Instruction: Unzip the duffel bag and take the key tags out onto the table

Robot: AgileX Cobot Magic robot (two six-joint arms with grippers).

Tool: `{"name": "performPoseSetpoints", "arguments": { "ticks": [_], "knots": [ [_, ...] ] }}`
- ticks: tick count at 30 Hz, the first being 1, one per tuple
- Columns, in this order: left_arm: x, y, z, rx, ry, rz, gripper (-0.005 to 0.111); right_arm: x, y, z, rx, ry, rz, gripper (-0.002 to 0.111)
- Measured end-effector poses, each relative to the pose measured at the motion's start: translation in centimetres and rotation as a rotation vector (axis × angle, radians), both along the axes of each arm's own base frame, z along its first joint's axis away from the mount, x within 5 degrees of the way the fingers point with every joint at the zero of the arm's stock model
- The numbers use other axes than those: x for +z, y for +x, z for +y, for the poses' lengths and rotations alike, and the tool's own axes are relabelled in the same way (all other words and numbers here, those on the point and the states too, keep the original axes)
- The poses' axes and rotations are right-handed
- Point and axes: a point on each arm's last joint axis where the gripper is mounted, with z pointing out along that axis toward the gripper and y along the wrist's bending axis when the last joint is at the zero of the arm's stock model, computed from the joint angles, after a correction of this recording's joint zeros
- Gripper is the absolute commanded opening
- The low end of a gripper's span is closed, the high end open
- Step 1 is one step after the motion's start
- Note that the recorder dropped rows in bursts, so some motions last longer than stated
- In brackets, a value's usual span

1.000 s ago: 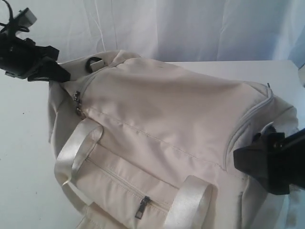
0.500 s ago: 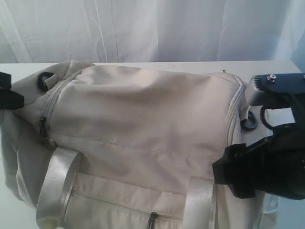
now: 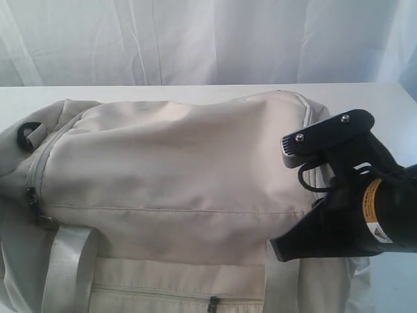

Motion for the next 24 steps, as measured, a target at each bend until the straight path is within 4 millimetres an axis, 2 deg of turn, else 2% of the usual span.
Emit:
{"name": "performPoseSetpoints", "arguments": {
  "ticks": [3,5,7,10,12,15,18,20,22,24],
  "knots": [
    [0.2,-0.4,0.0,-0.003,0.003,-0.007,0.000,0.6,0.3,0.2,0.019,-0.009,-0.026,0.001],
    [0.3,-0.5,0.0,-0.004,0.007,-0.012,0.000,1.3,0.4,0.3,0.012,-0.012,-0.032,0.008],
    [0.3,-0.6,0.0,-0.006,0.014,-0.010,0.000,2.5,0.6,0.5,0.012,-0.010,-0.035,0.023],
    [0.2,-0.6,0.0,-0.006,0.016,-0.009,0.000,4.4,0.7,1.0,0.043,-0.003,-0.044,0.058],
    [0.2,-0.6,0.0,-0.009,0.016,-0.005,0.000,6.1,0.9,1.5,0.081,0.038,-0.072,0.070],
    [0.2,-0.6,0.0,-0.009,0.016,-0.005,0.003,8.0,0.7,2.6,0.155,0.144,-0.077,0.067],
    [0.2,-0.6,0.0,-0.009,0.016,-0.005,0.021,9.7,0.1,4.1,0.258,0.293,-0.065,0.062],
    [0.2,-0.6,0.0,-0.009,0.018,-0.005,0.037,10.3,-0.4,5.5,0.355,0.403,-0.038,0.060],
    [0.2,-0.6,0.1,-0.004,0.026,-0.015,0.052,10.1,-0.7,7.1,0.444,0.483,0.011,0.057],
    [0.3,-0.6,0.2,-0.003,0.037,-0.019,0.059,9.1,-0.6,8.8,0.514,0.510,0.054,0.054]
  ]
}}
